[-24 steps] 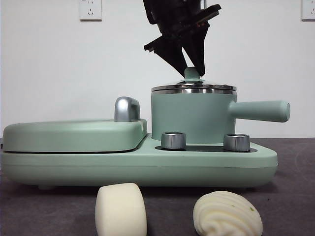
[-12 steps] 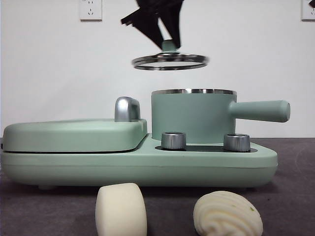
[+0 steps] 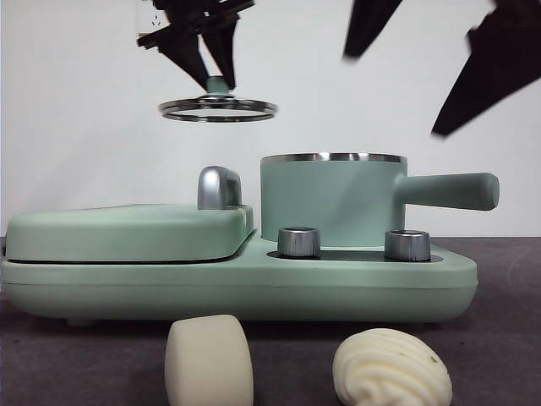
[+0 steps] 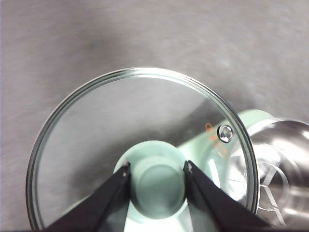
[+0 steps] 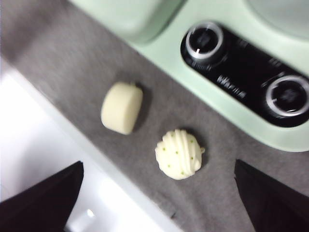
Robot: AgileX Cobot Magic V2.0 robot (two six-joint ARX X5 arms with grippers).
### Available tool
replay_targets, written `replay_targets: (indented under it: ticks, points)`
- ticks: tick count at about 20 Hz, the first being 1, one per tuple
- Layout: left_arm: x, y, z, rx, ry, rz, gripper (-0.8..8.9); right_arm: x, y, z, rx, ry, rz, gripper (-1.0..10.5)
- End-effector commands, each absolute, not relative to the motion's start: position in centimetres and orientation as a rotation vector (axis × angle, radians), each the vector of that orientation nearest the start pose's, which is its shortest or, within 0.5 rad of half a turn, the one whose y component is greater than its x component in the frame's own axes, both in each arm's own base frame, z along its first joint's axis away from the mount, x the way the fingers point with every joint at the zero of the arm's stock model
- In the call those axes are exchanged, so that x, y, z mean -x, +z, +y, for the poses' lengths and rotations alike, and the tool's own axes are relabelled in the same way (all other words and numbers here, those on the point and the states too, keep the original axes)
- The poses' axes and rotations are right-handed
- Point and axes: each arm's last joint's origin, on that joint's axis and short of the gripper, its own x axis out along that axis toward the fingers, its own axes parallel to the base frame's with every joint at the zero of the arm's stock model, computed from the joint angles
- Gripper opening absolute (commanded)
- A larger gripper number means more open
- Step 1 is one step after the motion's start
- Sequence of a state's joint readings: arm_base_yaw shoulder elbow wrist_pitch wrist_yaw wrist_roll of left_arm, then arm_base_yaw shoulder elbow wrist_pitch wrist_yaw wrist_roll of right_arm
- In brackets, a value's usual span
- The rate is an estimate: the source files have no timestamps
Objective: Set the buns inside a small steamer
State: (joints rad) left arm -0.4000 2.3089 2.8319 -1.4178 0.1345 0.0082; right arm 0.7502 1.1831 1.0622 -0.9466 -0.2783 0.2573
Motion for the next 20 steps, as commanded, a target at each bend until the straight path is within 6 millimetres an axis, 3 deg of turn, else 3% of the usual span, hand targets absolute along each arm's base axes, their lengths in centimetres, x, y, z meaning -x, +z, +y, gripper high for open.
replay_targets:
  ticks: [1,5,10,15,20]
  points:
    - [-40.5,39.8,-16.5,-0.099,-0.472,0.922,1.13,-15.5,28.2,17.5,0.110,0.761,1.242,4.9]
    - [-41.3,39.8,-14.3,-0.075,-0.424,0.923,1.13,-15.8,25.2,20.0,0.224,0.740,1.348,4.9]
    - [-42.0,39.8,-12.4,-0.049,-0.379,0.924,1.13,-17.0,21.8,21.6,0.325,0.684,1.436,4.9]
    - [-42.2,39.8,-11.4,-0.038,-0.357,0.923,1.13,-17.7,20.9,23.4,0.235,0.787,1.395,4.9]
    - [-42.3,39.8,-11.3,-0.035,-0.354,0.924,1.13,-17.0,20.4,25.5,0.179,0.866,1.362,4.9]
